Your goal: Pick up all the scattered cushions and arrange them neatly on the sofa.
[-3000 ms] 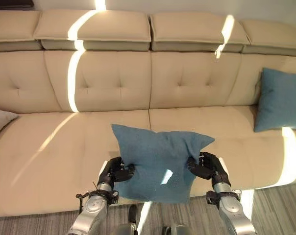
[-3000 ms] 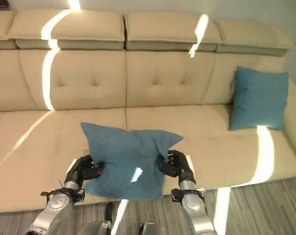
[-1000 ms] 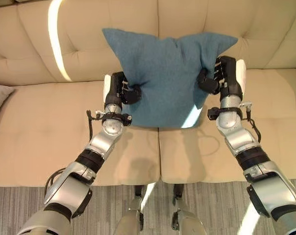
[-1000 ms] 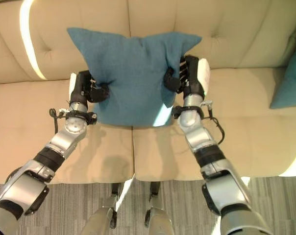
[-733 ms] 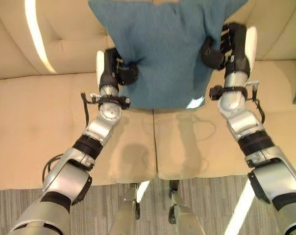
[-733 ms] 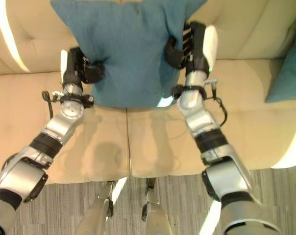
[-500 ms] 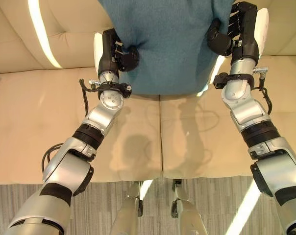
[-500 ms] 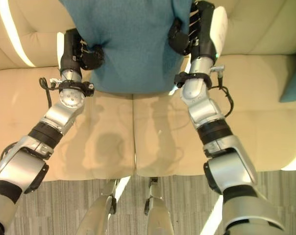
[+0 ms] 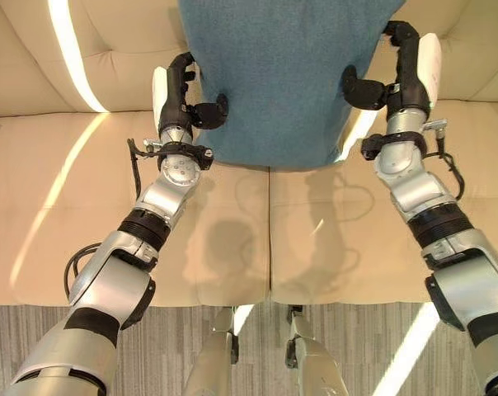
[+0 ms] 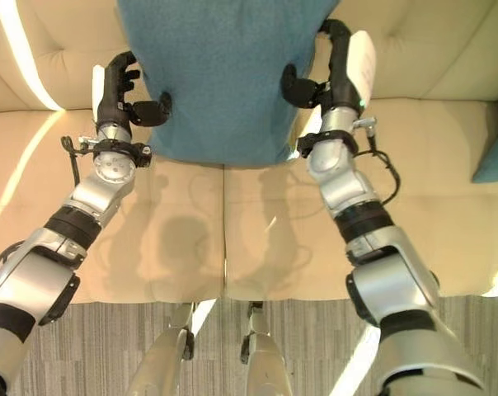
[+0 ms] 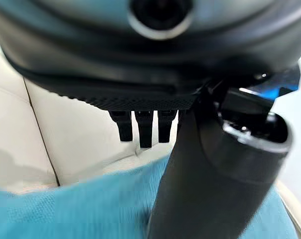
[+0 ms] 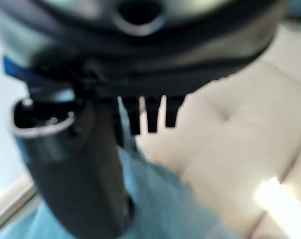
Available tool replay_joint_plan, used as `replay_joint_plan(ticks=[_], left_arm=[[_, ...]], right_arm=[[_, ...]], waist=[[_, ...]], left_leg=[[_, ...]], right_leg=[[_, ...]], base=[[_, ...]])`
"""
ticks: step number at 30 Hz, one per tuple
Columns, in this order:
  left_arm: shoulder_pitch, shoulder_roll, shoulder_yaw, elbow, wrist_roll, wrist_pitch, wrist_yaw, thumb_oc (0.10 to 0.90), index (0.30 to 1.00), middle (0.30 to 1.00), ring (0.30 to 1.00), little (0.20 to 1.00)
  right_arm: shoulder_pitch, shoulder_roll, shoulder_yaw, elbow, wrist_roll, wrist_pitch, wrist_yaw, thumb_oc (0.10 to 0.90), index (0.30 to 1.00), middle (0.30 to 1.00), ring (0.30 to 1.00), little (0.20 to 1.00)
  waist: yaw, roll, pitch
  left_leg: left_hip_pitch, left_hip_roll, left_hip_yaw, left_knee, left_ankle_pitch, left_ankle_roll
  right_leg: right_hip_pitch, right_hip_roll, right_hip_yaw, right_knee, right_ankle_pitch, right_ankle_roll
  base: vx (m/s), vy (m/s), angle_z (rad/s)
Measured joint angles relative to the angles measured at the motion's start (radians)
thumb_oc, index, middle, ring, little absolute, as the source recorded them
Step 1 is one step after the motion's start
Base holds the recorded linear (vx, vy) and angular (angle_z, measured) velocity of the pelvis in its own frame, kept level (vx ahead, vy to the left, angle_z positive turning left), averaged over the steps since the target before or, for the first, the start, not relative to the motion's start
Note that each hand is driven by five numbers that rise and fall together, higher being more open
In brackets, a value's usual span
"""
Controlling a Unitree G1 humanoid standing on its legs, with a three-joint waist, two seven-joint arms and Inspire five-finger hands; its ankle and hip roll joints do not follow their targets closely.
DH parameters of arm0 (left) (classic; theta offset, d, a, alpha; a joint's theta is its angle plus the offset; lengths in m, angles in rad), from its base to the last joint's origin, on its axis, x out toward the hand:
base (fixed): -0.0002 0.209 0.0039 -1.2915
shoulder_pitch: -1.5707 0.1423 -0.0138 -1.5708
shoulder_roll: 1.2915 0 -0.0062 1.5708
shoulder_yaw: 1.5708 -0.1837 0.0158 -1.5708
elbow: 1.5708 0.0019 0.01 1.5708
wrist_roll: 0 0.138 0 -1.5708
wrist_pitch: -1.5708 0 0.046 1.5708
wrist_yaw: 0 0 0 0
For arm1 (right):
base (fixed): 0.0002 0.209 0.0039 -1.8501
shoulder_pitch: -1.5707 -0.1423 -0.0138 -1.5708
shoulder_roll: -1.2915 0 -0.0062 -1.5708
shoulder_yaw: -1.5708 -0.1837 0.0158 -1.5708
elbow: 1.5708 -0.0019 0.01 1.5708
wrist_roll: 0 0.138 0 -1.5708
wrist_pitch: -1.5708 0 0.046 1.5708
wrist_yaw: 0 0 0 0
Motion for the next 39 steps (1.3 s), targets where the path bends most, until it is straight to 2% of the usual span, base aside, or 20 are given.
replay_joint_plan(ticks=[3, 5, 6, 10, 12, 15, 16, 17, 21, 22, 23, 25, 26, 33, 39], left_arm=[[0.073, 0.033, 0.073, -0.046, -0.001, -0.015, -0.015, 0.800, 0.900, 0.900, 0.900, 0.900], [0.173, 0.068, 0.136, -0.130, 0.000, -0.024, -0.018, 0.800, 0.900, 0.900, 0.900, 0.900], [0.275, 0.103, 0.186, -0.210, 0.000, -0.025, -0.022, 0.800, 0.900, 0.900, 0.900, 0.900], [0.436, 0.131, 0.289, -0.300, 0.001, -0.028, -0.050, 0.800, 0.900, 0.900, 0.900, 0.900], [0.625, 0.127, 0.373, -0.432, 0.004, -0.035, -0.080, 0.800, 0.900, 0.900, 0.900, 0.900], [0.729, 0.109, 0.381, -0.435, 0.014, -0.033, -0.103, 0.800, 0.900, 0.900, 0.900, 0.900], [0.801, 0.071, 0.408, -0.442, 0.021, -0.034, -0.127, 0.800, 0.900, 0.900, 0.900, 0.900], [0.821, 0.060, 0.407, -0.438, 0.020, -0.031, -0.130, 0.800, 0.900, 0.900, 0.900, 0.900], [0.989, -0.019, 0.463, -0.447, 0.022, -0.031, -0.199, 0.800, 0.900, 0.900, 0.900, 0.900], [1.109, -0.051, 0.472, -0.428, 0.035, -0.019, -0.233, 0.800, 0.900, 0.900, 0.900, 0.900], [1.166, -0.057, 0.466, -0.387, 0.043, 0.000, -0.254, 0.800, 0.900, 0.900, 0.900, 0.900], [1.217, -0.084, 0.483, -0.309, 0.075, 0.002, -0.271, 0.800, 0.900, 0.900, 0.900, 0.900], [1.252, -0.101, 0.481, -0.236, 0.099, 0.021, -0.283, 0.800, 0.900, 0.900, 0.900, 0.900], [1.306, -0.176, 0.456, -0.009, 0.196, 0.036, -0.316, 0.800, 0.900, 0.900, 0.900, 0.900], [1.253, -0.247, 0.442, 0.230, 0.196, 0.039, -0.315, 0.800, 0.900, 0.900, 0.900, 0.900]], right_arm=[[0.086, -0.044, -0.099, -0.063, -0.002, -0.001, 0.001, 0.800, 0.900, 0.900, 0.900, 0.900], [0.185, -0.063, -0.195, -0.120, -0.003, -0.009, 0.001, 0.800, 0.900, 0.900, 0.900, 0.900], [0.290, -0.089, -0.276, -0.162, -0.003, -0.011, 0.004, 0.800, 0.900, 0.900, 0.900, 0.900], [0.460, -0.091, -0.424, -0.214, -0.002, -0.010, 0.036, 0.800, 0.900, 0.900, 0.900, 0.900], [0.652, -0.049, -0.509, -0.306, -0.005, -0.022, 0.071, 0.800, 0.900, 0.900, 0.900, 0.900], [0.749, 0.006, -0.521, -0.287, -0.006, -0.013, 0.105, 0.800, 0.900, 0.900, 0.900, 0.900], [0.815, 0.062, -0.525, -0.289, -0.014, -0.015, 0.128, 0.800, 0.900, 0.900, 0.900, 0.900], [0.834, 0.081, -0.520, -0.282, -0.014, -0.011, 0.141, 0.800, 0.900, 0.900, 0.900, 0.900], [0.948, 0.189, -0.520, -0.264, -0.064, -0.011, 0.198, 0.800, 0.900, 0.900, 0.900, 0.900], [1.040, 0.238, -0.520, -0.237, -0.086, -0.008, 0.218, 0.800, 0.900, 0.900, 0.900, 0.900], [1.082, 0.244, -0.516, -0.204, -0.090, -0.007, 0.233, 0.800, 0.900, 0.900, 0.900, 0.900], [1.110, 0.270, -0.533, -0.168, -0.091, -0.011, 0.237, 0.800, 0.900, 0.900, 0.900, 0.900], [1.135, 0.282, -0.528, -0.134, -0.092, -0.014, 0.242, 0.800, 0.900, 0.900, 0.900, 0.900], [1.214, 0.324, -0.489, -0.046, -0.086, -0.016, 0.284, 0.800, 0.900, 0.900, 0.900, 0.900], [1.217, 0.376, -0.446, 0.094, -0.044, -0.022, 0.304, 0.800, 0.900, 0.900, 0.900, 0.900]], waist=[[-0.002, -0.006, 0.004], [-0.001, -0.016, 0.008], [-0.001, -0.017, 0.008], [0.003, -0.020, 0.006], [0.001, -0.026, 0.006], [0.002, -0.030, 0.006], [0.001, -0.037, 0.002], [0.001, -0.040, 0.000], [0.002, -0.056, -0.012], [0.003, -0.064, -0.045], [0.004, -0.059, -0.072], [0.002, -0.050, -0.102], [0.002, -0.037, -0.134], [0.002, 0.027, -0.219], [0.000, 0.026, -0.270]], left_leg=[[0.027, -0.001, 0.000, 0.000, 0.000, 0.000], [0.056, -0.001, 0.000, 0.000, 0.000, 0.000], [0.076, -0.001, 0.000, 0.000, 0.000, 0.000], [0.094, -0.001, 0.000, 0.000, -0.002, -0.002], [0.101, 0.000, 0.000, 0.000, -0.002, -0.003], [0.123, 0.000, 0.001, -0.001, -0.012, -0.016], [0.145, 0.001, -0.001, -0.001, -0.063, -0.039], [0.149, 0.003, 0.001, -0.001, -0.081, -0.022], [0.164, 0.013, -0.001, -0.002, -0.091, -0.027], [0.191, 0.015, -0.001, -0.002, -0.105, -0.020], [0.197, 0.017, -0.001, -0.003, -0.106, -0.021], [0.211, 0.018, 0.002, -0.003, -0.108, -0.018], [0.225, 0.019, 0.003, -0.003, -0.110, -0.014], [0.285, 0.033, 0.009, -0.003, -0.119, -0.011], [0.323, 0.059, 0.025, -0.003, -0.129, -0.021]], right_leg=[[0.031, 0.000, -0.014, 0.000, 0.000, 0.000], [0.060, 0.000, -0.016, 0.000, 0.000, 0.000], [0.084, 0.001, -0.026, 0.000, 0.000, 0.000], [0.105, 0.003, -0.036, 0.000, -0.001, 0.000], [0.113, 0.003, -0.036, 0.000, -0.001, 0.000], [0.135, 0.003, -0.036, -0.001, -0.010, 0.010], [0.158, 0.006, -0.035, -0.001, -0.057, -0.010], [0.161, 0.010, -0.035, -0.001, -0.074, -0.032], [0.179, 0.015, -0.035, -0.001, -0.081, -0.029], [0.204, 0.016, -0.034, -0.008, -0.091, -0.028], [0.211, 0.016, -0.035, -0.008, -0.092, -0.028], [0.225, 0.017, -0.034, -0.008, -0.092, -0.028], [0.238, 0.017, -0.034, -0.008, -0.096, -0.027], [0.297, 0.031, -0.033, -0.008, -0.111, -0.035], [0.327, 0.056, -0.021, -0.008, -0.122, -0.049]], base=[[0.03, -0.021, 0.06], [0.02, -0.010, 0.03], [0.04, -0.025, 0.11], [0.03, -0.027, 0.06], [0.01, -0.016, 0.01], [0.02, -0.049, 0.00], [0.02, -0.051, -0.03], [0.04, -0.052, 0.00], [0.01, -0.034, -0.01], [0.01, -0.047, 0.04], [-0.01, -0.046, 0.02], [-0.04, -0.042, -0.02], [-0.04, -0.028, -0.04], [-0.03, -0.031, -0.01], [-0.04, -0.044, -0.08]])
